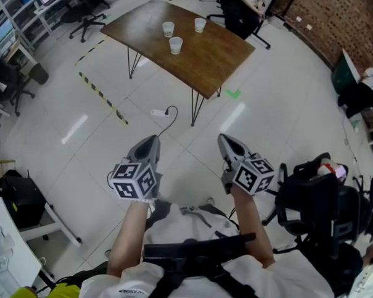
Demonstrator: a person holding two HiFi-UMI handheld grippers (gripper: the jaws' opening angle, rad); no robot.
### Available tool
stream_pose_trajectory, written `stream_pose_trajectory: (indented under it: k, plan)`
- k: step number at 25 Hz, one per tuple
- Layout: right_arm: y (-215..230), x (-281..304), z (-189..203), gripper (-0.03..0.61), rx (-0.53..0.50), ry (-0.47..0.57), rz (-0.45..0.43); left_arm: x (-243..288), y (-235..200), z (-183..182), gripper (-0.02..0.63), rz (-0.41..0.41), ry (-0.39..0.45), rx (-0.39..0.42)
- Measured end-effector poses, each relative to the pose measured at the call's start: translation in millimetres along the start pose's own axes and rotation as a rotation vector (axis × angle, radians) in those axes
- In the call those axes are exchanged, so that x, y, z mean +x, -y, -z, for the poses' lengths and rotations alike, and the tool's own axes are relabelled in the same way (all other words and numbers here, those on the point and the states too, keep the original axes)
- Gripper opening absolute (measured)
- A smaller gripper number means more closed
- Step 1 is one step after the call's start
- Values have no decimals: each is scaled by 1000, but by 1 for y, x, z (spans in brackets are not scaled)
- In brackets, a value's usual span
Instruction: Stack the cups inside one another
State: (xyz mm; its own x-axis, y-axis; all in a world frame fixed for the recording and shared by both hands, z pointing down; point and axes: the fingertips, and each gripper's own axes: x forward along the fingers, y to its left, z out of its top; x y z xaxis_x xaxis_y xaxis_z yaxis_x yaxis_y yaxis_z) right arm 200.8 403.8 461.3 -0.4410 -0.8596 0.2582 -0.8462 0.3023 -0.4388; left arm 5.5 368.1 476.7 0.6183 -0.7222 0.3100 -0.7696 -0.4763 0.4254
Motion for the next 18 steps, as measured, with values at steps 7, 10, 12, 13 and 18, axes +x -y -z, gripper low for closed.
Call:
stream_pose_trajectory:
  k: [7, 10, 12, 13, 18]
  plan:
    - [-19, 20, -2, 3, -1, 19, 20, -5, -26, -11, -8, 26, -6, -5]
    - [-31, 30, 1, 3, 6, 32, 35, -12, -44, -16, -8, 39, -18, -5]
    - [-43, 39, 5, 3, 11, 40, 43, -18, -57, -21, -8, 50, -27, 3]
    - [-49, 43, 8, 2, 13, 41, 45, -22, -63, -23, -8, 55, -32, 11]
    - [-76, 67, 23, 3, 7, 12, 35, -30, -92, -32, -8, 64, -38, 24]
